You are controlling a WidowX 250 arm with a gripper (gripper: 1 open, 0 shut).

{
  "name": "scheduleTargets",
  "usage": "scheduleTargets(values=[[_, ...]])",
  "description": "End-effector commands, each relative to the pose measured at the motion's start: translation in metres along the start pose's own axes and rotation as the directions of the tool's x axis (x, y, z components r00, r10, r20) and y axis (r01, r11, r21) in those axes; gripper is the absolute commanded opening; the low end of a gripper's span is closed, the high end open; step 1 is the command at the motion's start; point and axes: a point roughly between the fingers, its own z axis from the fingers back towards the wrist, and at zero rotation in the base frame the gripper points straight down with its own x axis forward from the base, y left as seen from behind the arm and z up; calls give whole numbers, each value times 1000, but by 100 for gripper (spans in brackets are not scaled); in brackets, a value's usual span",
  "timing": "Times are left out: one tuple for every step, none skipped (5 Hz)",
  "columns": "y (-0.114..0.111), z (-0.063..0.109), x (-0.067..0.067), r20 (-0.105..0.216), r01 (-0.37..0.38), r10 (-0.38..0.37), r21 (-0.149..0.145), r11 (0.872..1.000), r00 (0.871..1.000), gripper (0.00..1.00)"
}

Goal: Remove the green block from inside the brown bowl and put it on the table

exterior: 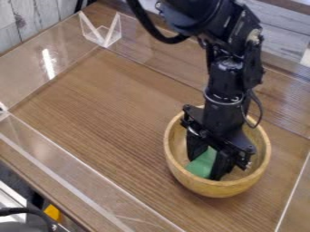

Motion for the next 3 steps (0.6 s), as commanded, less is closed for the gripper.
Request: scheduleTargets(values=[[2,19,4,63,-9,9,-3,1000,998,0],[3,22,3,65,-14,15,-8,1000,998,0],[3,26,2,67,-20,21,-13,1000,998,0]])
